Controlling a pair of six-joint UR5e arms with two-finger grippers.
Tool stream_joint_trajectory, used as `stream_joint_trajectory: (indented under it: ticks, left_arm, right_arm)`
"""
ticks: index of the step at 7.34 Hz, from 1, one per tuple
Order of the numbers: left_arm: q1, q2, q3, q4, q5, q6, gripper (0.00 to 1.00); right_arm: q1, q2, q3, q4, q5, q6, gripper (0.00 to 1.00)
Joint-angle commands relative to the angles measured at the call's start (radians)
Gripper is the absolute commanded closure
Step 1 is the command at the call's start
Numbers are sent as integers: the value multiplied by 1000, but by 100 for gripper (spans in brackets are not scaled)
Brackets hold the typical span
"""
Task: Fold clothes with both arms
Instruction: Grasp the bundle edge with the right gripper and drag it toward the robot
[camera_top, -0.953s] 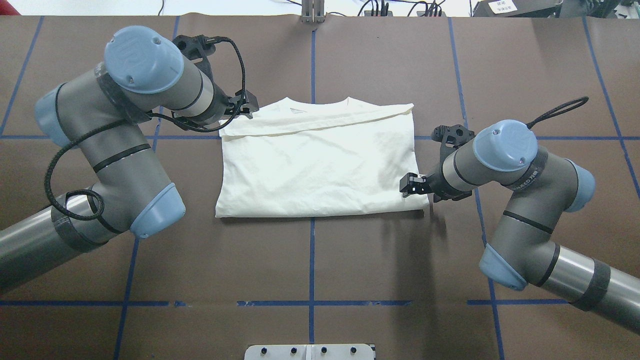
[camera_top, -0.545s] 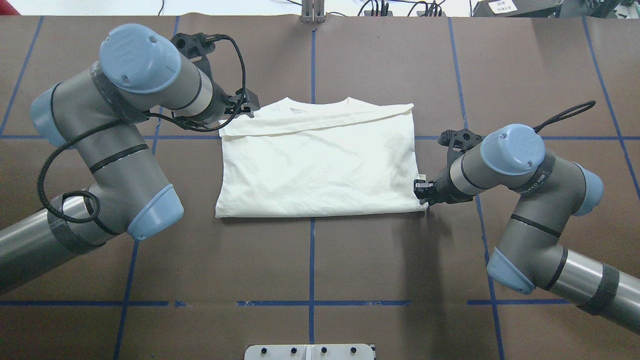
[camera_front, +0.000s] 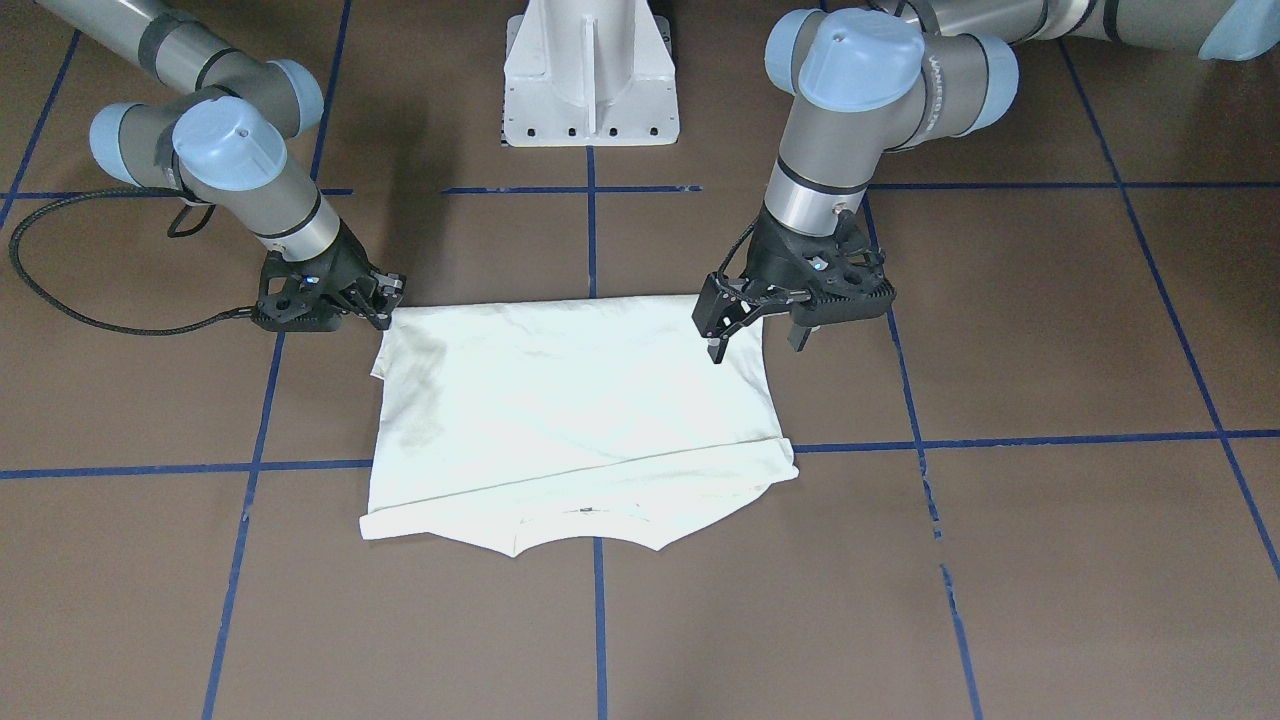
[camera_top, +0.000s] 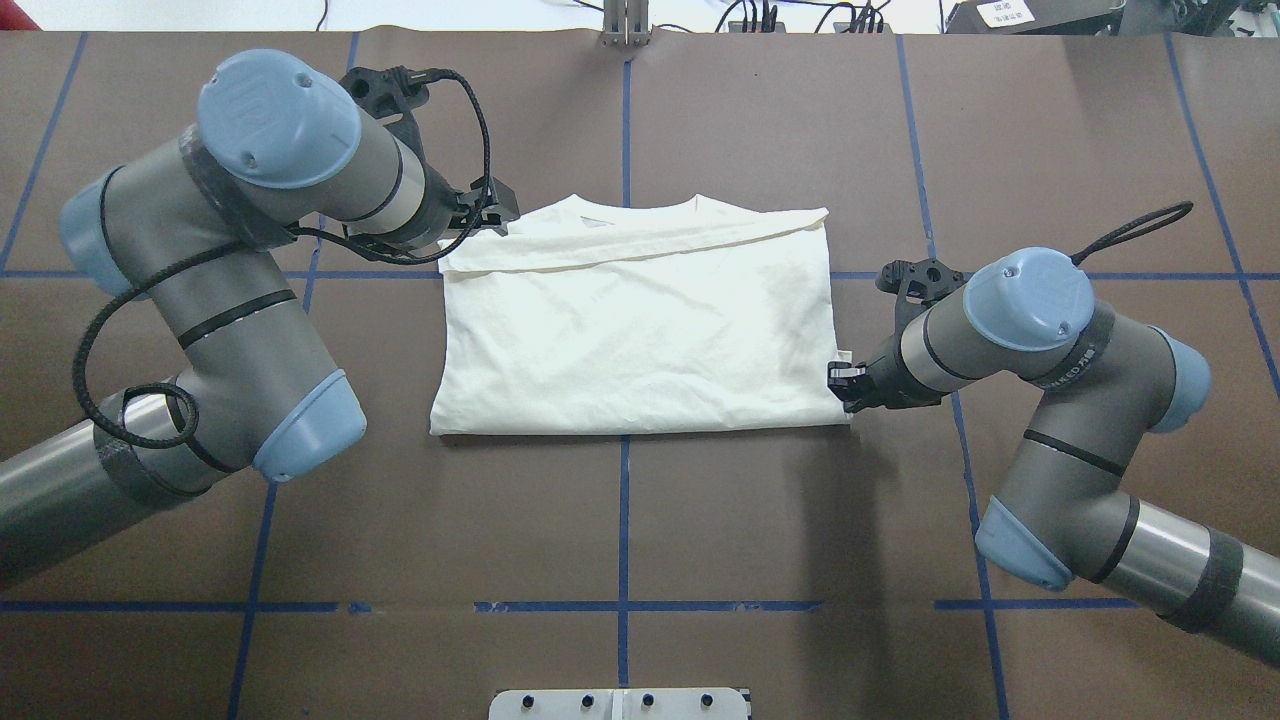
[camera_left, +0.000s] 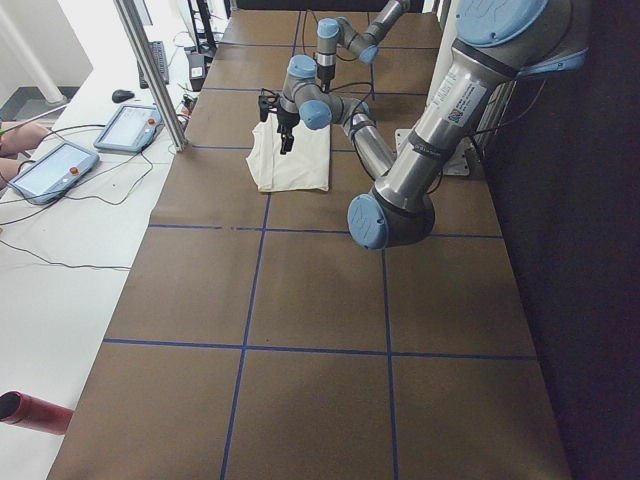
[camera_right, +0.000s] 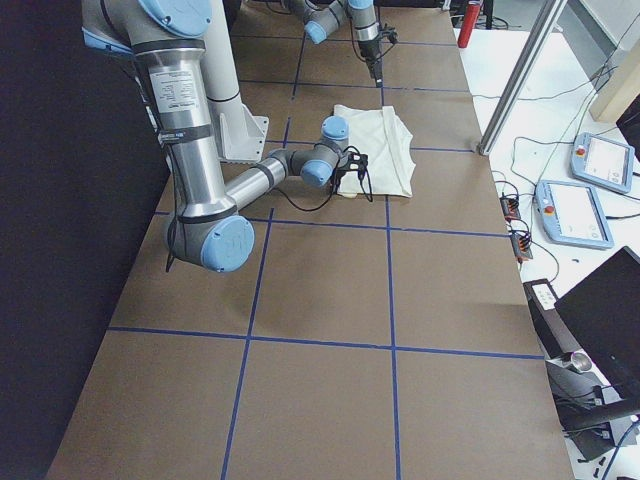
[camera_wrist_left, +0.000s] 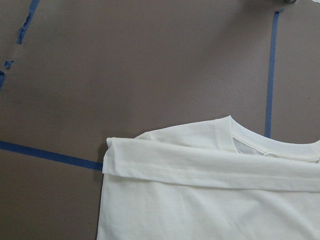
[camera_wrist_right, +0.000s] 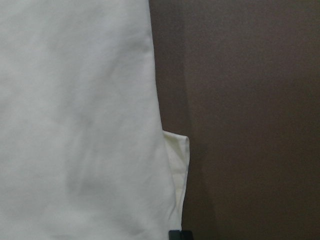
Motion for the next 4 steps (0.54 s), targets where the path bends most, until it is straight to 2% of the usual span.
stream_joint_trajectory:
  ticks: [1,4]
  left_arm:
    - [0,0,-1,0,2,0,0]
    - [2,-1,-6,0,2,0,0]
  right_arm:
    - [-51,-119,127,-1,6,2,100]
    - [-280,-307,293,6,-1,58,100]
